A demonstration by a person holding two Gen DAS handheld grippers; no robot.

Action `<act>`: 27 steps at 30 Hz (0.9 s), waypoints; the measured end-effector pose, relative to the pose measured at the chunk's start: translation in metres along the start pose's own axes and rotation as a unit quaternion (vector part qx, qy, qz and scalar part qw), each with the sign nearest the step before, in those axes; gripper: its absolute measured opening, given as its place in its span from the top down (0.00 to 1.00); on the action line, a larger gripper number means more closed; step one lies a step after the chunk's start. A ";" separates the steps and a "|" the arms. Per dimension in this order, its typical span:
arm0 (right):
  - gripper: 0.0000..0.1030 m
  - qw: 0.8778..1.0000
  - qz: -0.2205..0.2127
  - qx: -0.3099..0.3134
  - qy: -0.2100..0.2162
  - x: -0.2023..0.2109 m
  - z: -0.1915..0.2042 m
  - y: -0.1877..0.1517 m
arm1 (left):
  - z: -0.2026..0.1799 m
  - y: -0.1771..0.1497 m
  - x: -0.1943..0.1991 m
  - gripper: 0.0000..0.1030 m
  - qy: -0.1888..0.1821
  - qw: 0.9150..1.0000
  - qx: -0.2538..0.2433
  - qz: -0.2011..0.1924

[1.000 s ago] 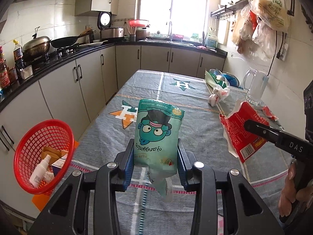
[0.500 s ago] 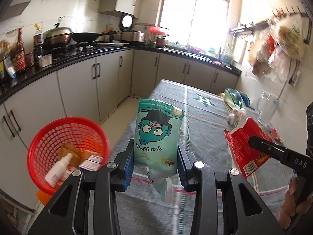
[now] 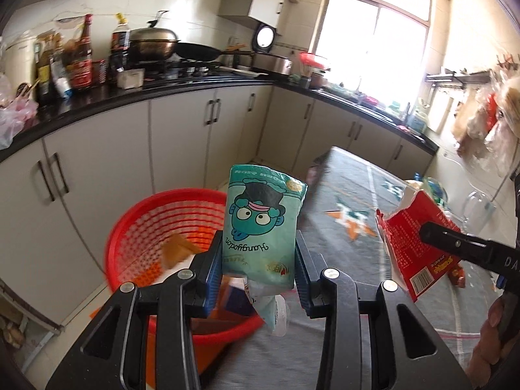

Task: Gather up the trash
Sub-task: 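Carry the teal wipes pack and red packet over the red basket with both tools, then open both tools to drop the wipes pack and red packet into the basket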

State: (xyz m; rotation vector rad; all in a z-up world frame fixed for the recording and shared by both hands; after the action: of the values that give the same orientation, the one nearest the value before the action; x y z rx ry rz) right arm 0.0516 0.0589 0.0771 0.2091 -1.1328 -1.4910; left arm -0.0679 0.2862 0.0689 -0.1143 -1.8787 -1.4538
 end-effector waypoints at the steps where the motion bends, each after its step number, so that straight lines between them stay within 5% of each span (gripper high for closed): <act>1: 0.85 1.000 0.005 0.001 0.004 -0.008 0.005 0.001 | 0.006 0.000 -0.002 0.64 0.005 1.000 0.004 0.001; 11: 0.85 0.999 0.035 0.026 0.020 -0.064 0.044 0.007 | 0.064 -0.005 -0.028 0.64 0.037 0.998 0.048 0.023; 27: 0.83 0.996 0.080 0.027 -0.010 -0.153 0.049 0.017 | 0.071 -0.017 -0.062 0.57 0.041 0.997 0.043 0.052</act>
State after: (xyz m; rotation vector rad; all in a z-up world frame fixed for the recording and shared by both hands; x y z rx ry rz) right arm 0.0744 0.2155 0.0444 0.1370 -1.1799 -1.3250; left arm -0.0670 0.3639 0.0134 -0.1078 -1.8376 -1.2872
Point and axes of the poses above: each gripper's, at about its wrist camera, not at the fingertips, and x roughly against the way its jaws point, z to its left, y to its top, the point moved 2 cm from there along -x, roughly the way its jaws point, and after that the axes turned 13 degrees about y, right-handed, at the moved point
